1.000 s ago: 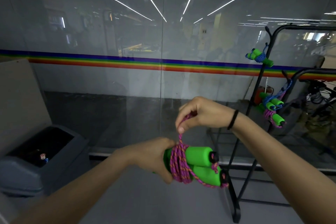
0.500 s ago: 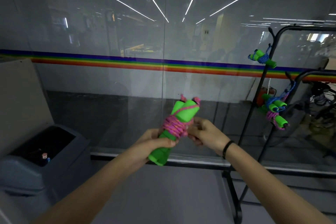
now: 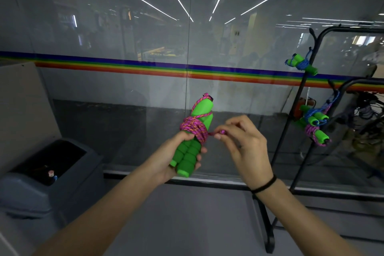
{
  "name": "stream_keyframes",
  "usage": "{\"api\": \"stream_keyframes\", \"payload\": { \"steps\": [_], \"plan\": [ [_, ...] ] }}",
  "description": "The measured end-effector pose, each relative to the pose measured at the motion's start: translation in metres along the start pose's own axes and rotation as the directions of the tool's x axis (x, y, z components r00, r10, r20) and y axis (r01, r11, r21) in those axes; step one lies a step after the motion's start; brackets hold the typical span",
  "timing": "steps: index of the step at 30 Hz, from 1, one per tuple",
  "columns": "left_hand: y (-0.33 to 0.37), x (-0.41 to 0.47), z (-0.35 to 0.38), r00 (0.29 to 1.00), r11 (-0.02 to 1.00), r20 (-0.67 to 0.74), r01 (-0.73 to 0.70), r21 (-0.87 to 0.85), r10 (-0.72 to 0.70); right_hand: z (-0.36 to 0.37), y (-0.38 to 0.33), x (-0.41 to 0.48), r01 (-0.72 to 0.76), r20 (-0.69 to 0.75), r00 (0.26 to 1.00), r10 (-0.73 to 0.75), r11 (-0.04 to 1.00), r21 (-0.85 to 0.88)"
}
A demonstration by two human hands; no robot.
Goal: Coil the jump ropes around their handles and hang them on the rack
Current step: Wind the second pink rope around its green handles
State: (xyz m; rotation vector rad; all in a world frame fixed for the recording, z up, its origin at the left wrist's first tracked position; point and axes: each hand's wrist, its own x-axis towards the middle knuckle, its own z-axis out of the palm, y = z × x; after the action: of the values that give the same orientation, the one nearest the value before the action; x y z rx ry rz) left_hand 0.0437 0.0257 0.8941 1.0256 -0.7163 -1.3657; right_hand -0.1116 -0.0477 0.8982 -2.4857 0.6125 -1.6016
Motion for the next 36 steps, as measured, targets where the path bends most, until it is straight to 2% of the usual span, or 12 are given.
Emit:
{"api": "stream_keyframes", "payload": {
  "steps": [2, 4, 7, 12, 15, 19, 22, 27, 32, 36],
  "plan": [
    [0.000, -0.001, 0.004, 1.000, 1.000, 0.013, 0.003, -0.030, -0.003, 0.000, -0.003, 0.003, 0.015, -0.054, 0.998, -0.013, 0.999, 0.028],
    [0.000, -0.001, 0.008, 1.000, 0.999, 0.027, -0.005, -0.045, 0.006, 0.000, -0.008, 0.007, -0.018, -0.069, 0.997, 0.029, 0.988, 0.155],
    [-0.002, -0.001, 0.013, 0.999, 0.998, 0.032, -0.043, -0.045, 0.044, 0.000, -0.018, 0.012, -0.088, -0.003, 0.996, 0.093, 0.951, 0.297],
    [-0.007, -0.005, 0.011, 0.998, 0.996, 0.011, -0.059, -0.070, 0.060, 0.000, -0.025, 0.020, -0.166, 0.155, 0.980, 0.128, 0.950, 0.264],
    [-0.006, -0.006, 0.009, 0.999, 0.995, 0.003, -0.044, -0.087, 0.044, 0.006, -0.028, 0.018, -0.185, 0.143, 0.978, 0.148, 0.938, 0.292],
    [-0.004, -0.007, 0.007, 0.999, 0.995, 0.004, -0.050, -0.082, 0.051, 0.019, -0.028, 0.017, -0.147, 0.089, 0.988, 0.130, 0.965, 0.218],
    [-0.004, -0.008, 0.005, 0.999, 0.995, 0.009, -0.045, -0.094, 0.046, 0.024, -0.030, 0.019, -0.255, 0.137, 0.965, 0.223, 0.918, 0.302],
    [-0.008, -0.011, 0.000, 0.998, 0.996, -0.009, -0.062, -0.064, 0.061, 0.025, -0.030, 0.019, -0.486, 0.251, 0.874, 0.417, 0.754, 0.441],
    [-0.009, -0.014, -0.002, 0.998, 0.998, -0.003, -0.061, -0.009, 0.061, 0.026, -0.026, 0.018, -0.499, 0.232, 0.866, 0.442, 0.780, 0.377],
    [-0.010, -0.018, -0.005, 0.998, 0.996, -0.015, -0.056, 0.063, 0.058, 0.023, -0.021, 0.021, -0.560, 0.356, 0.823, 0.442, 0.738, 0.377]
  ]
}}
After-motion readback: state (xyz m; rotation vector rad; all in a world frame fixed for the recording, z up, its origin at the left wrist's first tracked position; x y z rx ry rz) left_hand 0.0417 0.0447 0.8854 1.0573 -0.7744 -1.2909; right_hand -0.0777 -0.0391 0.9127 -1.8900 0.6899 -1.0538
